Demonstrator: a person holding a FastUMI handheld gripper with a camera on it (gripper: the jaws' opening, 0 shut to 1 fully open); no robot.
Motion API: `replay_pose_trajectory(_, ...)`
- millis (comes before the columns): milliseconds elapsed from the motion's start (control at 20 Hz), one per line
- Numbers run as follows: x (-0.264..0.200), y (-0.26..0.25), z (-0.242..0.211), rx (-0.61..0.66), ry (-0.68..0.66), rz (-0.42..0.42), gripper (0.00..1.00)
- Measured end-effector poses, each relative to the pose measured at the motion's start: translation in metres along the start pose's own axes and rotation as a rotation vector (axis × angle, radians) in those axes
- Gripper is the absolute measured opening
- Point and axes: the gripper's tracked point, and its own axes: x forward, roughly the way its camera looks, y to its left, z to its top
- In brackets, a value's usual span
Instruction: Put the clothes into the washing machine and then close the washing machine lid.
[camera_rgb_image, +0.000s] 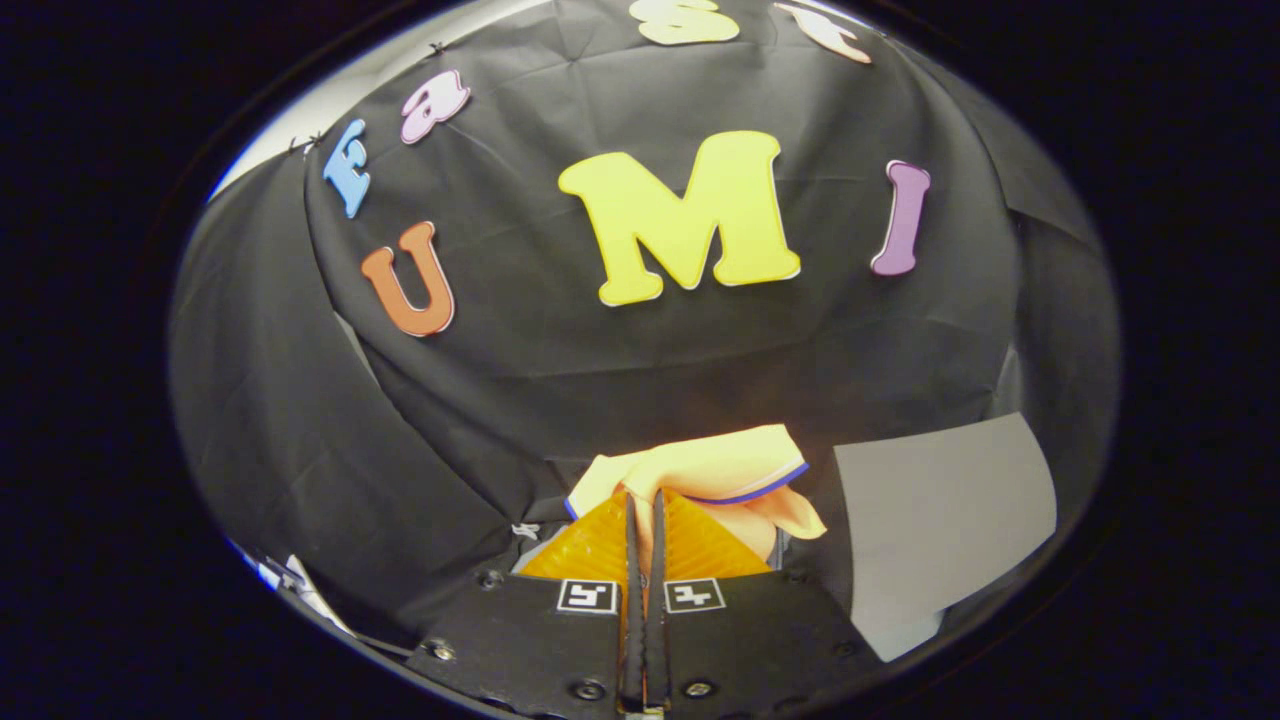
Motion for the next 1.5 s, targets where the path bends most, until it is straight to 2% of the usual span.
replay_pose_trajectory(400, 0.060, 0.021, -0.050, 0.012, 0.088, 0.020, 0.04)
replay_pose_trajectory(800, 0.133, 0.000, -0.115, 0.023, 0.232, -0.015, 0.04)
replay_pose_trajectory(1200, 0.184, -0.015, -0.172, 0.012, 0.354, -0.042, 0.04)
replay_pose_trajectory(1500, 0.213, -0.022, -0.198, -0.005, 0.419, -0.063, 0.04)
